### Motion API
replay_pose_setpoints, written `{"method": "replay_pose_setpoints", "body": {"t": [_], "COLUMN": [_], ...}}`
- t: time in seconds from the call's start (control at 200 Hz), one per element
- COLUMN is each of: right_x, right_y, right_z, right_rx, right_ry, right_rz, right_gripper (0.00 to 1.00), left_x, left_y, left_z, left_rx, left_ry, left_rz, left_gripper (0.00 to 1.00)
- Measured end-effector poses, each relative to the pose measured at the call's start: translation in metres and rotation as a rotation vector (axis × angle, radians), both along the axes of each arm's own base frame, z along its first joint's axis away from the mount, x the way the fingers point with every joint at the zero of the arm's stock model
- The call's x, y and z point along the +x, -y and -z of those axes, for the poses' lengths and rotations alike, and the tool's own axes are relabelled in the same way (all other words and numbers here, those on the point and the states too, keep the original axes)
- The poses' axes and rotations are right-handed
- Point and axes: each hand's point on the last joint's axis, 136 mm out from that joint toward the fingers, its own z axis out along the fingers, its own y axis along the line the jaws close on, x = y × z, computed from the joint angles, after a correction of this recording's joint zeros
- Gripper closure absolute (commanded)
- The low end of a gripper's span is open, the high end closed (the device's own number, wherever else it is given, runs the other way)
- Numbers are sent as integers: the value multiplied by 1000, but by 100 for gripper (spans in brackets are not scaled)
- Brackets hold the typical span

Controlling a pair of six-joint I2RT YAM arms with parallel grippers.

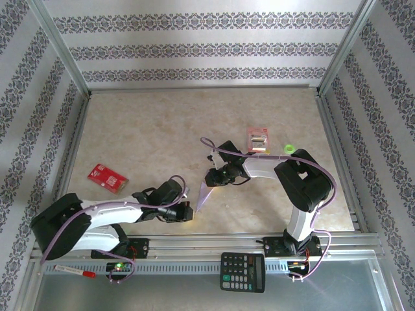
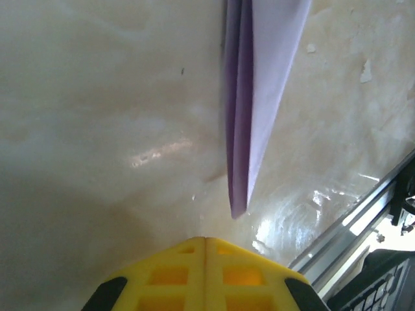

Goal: Fold a paper plane with a square sheet of paper (pick it up from the middle)
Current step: Fold the wing for the fifth time at the center of the table.

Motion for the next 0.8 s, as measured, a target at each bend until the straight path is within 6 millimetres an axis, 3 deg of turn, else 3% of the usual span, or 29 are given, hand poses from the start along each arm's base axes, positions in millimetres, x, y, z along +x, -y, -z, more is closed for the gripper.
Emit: {"method": "replay_pose_setpoints", "body": {"t": [0.155, 0.26, 0.44, 0.799], "right_x": [0, 0, 0, 3], "right_y": [0, 0, -1, -3], "right_z": [0, 0, -1, -1], "right_rx": [0, 0, 2, 3], "right_ry": [0, -1, -1, 1], "right_rz": [0, -1, -2, -2], "right_gripper": [83, 83, 83, 82], "left_x": [16, 32, 52, 56], "left_y": [16, 26, 34, 30], "left_z": [-35, -43, -22, 4], "left_rx": [-86, -123, -103, -63], "left_ry": [79, 91, 39, 1], "left_rz": [4, -11, -33, -30], "left_gripper": [100, 100, 100, 100]}}
